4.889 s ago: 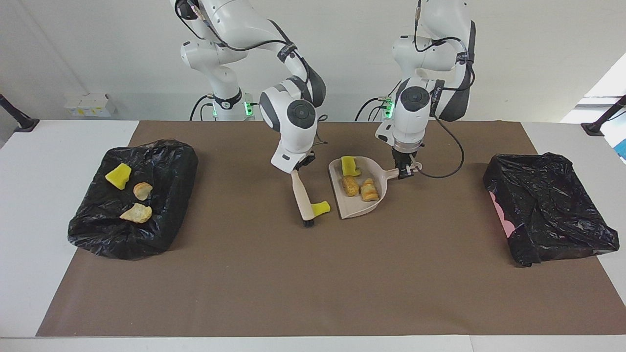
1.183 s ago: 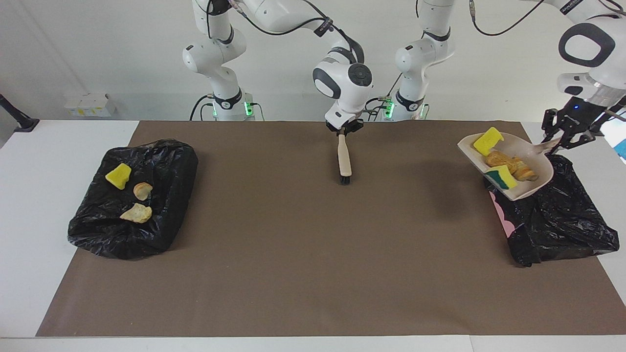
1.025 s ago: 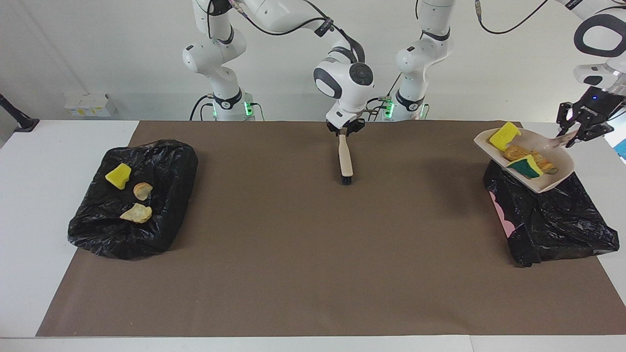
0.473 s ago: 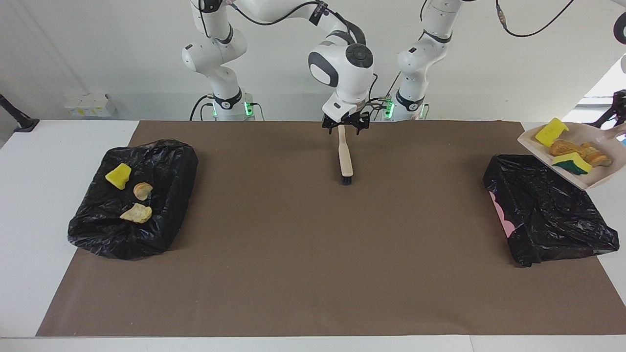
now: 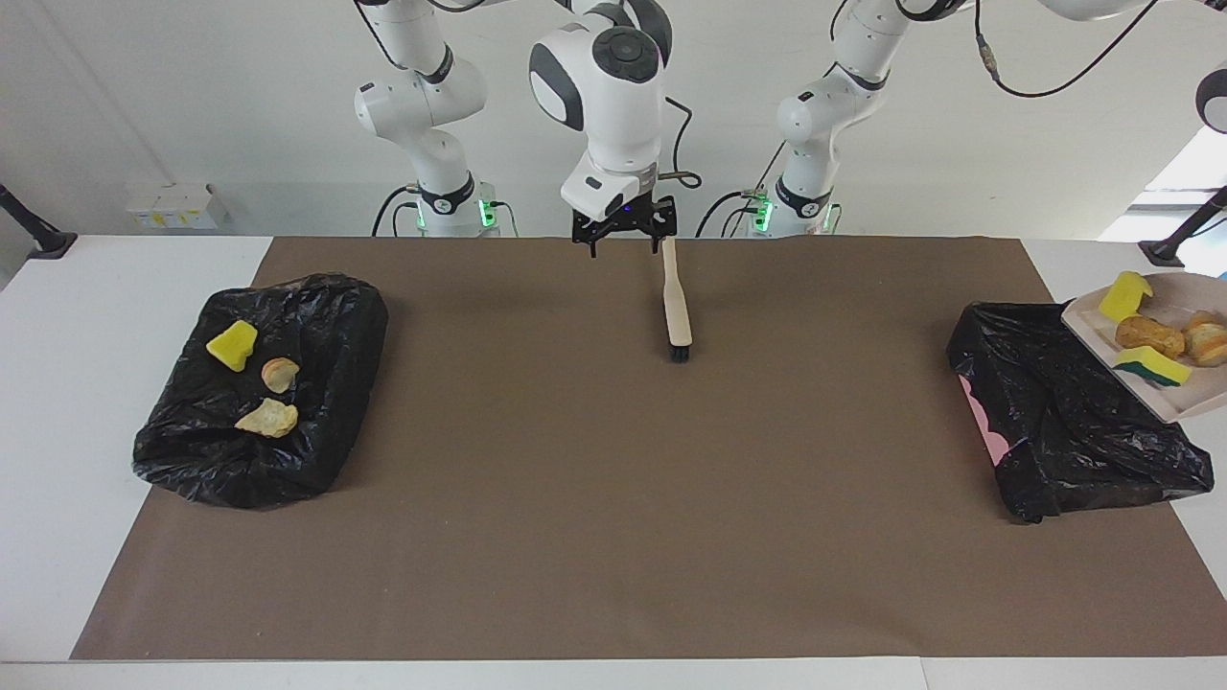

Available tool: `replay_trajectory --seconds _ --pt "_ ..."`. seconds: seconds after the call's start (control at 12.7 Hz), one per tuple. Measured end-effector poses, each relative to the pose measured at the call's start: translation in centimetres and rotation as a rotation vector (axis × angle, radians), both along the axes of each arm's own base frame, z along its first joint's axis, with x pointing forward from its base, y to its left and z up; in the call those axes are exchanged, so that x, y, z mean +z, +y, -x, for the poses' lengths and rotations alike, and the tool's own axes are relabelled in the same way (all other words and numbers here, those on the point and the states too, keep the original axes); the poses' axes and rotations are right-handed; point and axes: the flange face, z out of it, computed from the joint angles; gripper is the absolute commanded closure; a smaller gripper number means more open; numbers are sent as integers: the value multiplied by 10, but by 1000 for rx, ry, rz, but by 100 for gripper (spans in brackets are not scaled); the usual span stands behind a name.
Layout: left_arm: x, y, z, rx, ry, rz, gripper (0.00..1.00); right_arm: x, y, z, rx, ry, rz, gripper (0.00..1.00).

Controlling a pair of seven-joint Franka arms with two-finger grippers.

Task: Sweep and dump trash in bin
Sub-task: 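Tip the dustpan with the left gripper to dump scraps into the bag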

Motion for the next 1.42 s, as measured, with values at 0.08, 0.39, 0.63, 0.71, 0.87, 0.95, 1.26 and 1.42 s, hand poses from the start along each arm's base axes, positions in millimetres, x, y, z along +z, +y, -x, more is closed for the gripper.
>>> replay_trajectory --seconds 0.08,0.39,0.63,0.71,0.87,0.95,1.26,1.42 --pt "-5 -5 -4 1 10 -56 100 12 -23 -16 20 -10 -14 0" --pt "-26 -36 -16 9 26 -196 100 45 -133 -66 76 -76 -57 0" --pt "-18 -45 -17 -13 49 -337 100 56 -194 -81 99 -114 -29 0" --pt "-13 -49 -17 -11 49 -387 100 60 -211 -84 117 -133 24 0" --pt "3 -60 -16 -9 22 -412 100 67 -231 -86 123 -158 102 0" --pt "13 -65 -13 -3 1 -407 100 72 -239 -85 111 -166 112 0" --pt "8 -90 -8 91 -21 -154 100 80 -289 -85 20 -156 124 0" --pt "-8 -115 -10 136 -14 34 100 80 -309 -84 -17 -135 126 0"
